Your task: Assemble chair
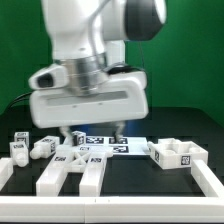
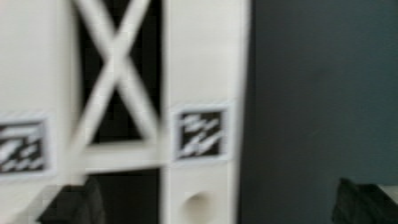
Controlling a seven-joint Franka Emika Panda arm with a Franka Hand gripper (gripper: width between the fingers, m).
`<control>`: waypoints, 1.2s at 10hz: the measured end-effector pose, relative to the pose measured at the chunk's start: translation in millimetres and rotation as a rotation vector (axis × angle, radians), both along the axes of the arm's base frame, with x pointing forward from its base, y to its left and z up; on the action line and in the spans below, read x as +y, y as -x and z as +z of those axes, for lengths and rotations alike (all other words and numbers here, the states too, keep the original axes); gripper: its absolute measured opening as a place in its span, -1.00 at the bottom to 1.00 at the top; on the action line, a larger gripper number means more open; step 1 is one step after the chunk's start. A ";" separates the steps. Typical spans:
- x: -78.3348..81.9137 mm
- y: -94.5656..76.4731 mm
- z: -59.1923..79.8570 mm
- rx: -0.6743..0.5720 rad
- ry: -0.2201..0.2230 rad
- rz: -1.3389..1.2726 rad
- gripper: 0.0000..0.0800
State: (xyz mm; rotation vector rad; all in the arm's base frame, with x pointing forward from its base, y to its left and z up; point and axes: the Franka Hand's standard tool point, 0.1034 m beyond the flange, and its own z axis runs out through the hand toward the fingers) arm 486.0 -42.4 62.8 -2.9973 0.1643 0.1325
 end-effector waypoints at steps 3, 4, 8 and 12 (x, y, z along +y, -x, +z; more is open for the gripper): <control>36.8 21.2 -1.6 -0.033 0.020 0.038 0.62; 35.3 21.8 -1.7 -0.026 0.018 0.036 0.62; 81.6 32.6 -6.1 -0.083 0.045 0.153 0.62; 117.2 47.8 -14.4 -0.101 0.058 0.177 0.62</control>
Offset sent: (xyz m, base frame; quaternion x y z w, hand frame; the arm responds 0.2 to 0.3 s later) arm 0.0000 0.0000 0.0000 0.0000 0.0000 0.0000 1.0000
